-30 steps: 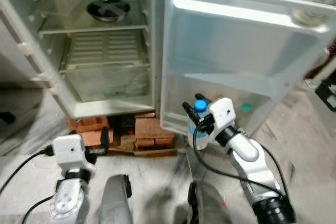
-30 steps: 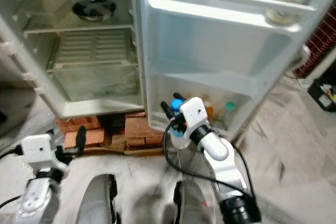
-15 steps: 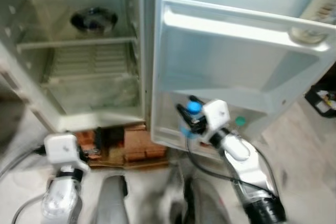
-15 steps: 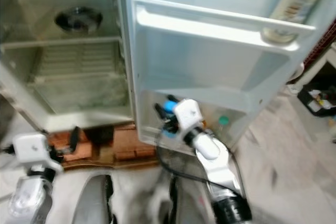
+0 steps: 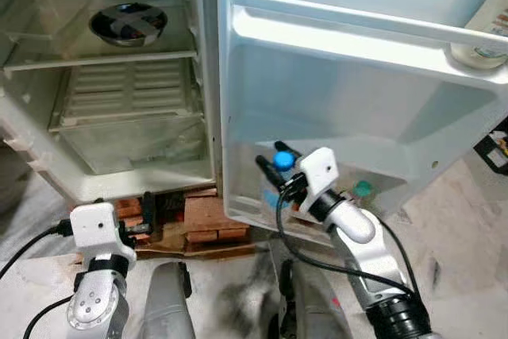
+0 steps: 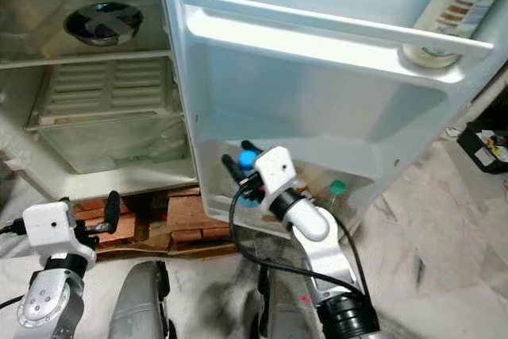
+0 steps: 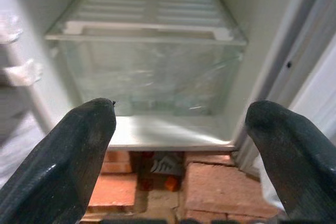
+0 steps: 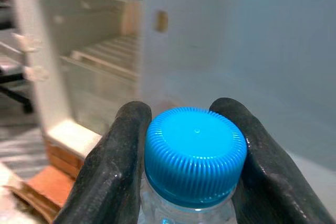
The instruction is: Restocking fridge
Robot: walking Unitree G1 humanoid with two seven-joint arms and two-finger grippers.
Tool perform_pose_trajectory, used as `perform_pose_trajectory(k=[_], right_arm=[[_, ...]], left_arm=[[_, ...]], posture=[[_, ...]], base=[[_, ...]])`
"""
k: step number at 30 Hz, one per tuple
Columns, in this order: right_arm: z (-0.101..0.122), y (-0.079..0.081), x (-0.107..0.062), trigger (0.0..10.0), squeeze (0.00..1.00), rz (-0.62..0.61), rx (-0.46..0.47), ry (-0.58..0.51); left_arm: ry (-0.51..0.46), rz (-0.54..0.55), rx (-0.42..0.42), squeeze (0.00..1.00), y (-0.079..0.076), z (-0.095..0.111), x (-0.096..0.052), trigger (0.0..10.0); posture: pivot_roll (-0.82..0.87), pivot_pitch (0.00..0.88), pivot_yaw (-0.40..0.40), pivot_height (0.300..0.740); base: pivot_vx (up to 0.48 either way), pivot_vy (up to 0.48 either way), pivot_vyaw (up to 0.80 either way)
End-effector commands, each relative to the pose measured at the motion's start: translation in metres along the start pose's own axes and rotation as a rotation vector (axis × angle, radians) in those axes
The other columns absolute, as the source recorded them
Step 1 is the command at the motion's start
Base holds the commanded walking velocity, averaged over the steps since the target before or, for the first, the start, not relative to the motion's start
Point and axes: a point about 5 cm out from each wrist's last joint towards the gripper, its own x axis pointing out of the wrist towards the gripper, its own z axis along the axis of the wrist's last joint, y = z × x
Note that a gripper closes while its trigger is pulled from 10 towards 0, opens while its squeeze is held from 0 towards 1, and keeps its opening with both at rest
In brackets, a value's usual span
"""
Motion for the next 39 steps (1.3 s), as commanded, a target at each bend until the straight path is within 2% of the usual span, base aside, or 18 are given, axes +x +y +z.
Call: perform_pose_trajectory(k=[1, 14, 20, 24, 26, 27, 29, 32, 39], right_arm=[[0.004, -0.004, 0.001, 10.0, 0.00, 0.000, -0.009, -0.014], [0.001, -0.002, 0.007, 10.0, 0.00, 0.021, -0.004, -0.020], [0.002, -0.003, 0.014, 10.0, 0.00, 0.029, -0.022, -0.036], [0.006, -0.004, 0.028, 10.0, 0.00, 0.010, -0.023, -0.076], [0.008, -0.004, 0.034, 10.0, 0.00, 0.006, -0.029, -0.092], [0.014, -0.003, 0.044, 10.0, 0.00, 0.001, -0.041, -0.124], [0.019, -0.002, 0.051, 10.0, 0.00, 0.001, -0.053, -0.149], [0.031, 0.004, 0.067, 10.0, 0.00, 0.032, -0.145, -0.202], [0.044, 0.000, 0.086, 10.0, 0.00, -0.024, -0.285, -0.227]], left_arm=[[0.017, 0.002, 0.009, 0.00, 0.001, -0.002, -0.001, 10.0], [0.073, 0.038, 0.077, 0.00, 0.014, -0.013, -0.010, 10.0], [0.088, 0.066, 0.100, 0.00, 0.023, -0.015, -0.017, 10.0], [0.083, 0.058, 0.146, 0.00, 0.027, -0.014, -0.021, 10.0], [0.084, 0.061, 0.148, 0.00, 0.029, -0.014, -0.024, 10.0], [0.091, 0.068, 0.144, 0.00, 0.033, -0.015, -0.030, 10.0], [0.099, 0.069, 0.130, 0.00, 0.035, -0.017, -0.036, 10.0], [0.127, 0.039, 0.115, 0.00, 0.034, -0.019, -0.049, 10.0], [0.115, 0.002, 0.166, 0.00, 0.028, -0.013, -0.057, 10.0]], posture=[[0.06, 0.103, -0.046, 0.592], [0.08, 0.121, -0.045, 0.512], [0.09, 0.130, -0.041, 0.503], [0.11, 0.140, -0.034, 0.503], [0.11, 0.140, -0.034, 0.503], [0.12, 0.151, -0.032, 0.503], [0.13, 0.154, -0.033, 0.503], [0.16, 0.178, -0.037, 0.503], [0.22, 0.215, -0.053, 0.503]], base=[[0.000, 0.000, 0.00], [0.000, 0.000, 0.00], [0.000, 0.000, 0.00], [0.000, 0.000, 0.00], [0.000, 0.000, 0.00], [0.000, 0.000, 0.00], [0.000, 0.000, 0.00], [0.000, 0.000, 0.00], [0.000, 0.000, 0.00]])
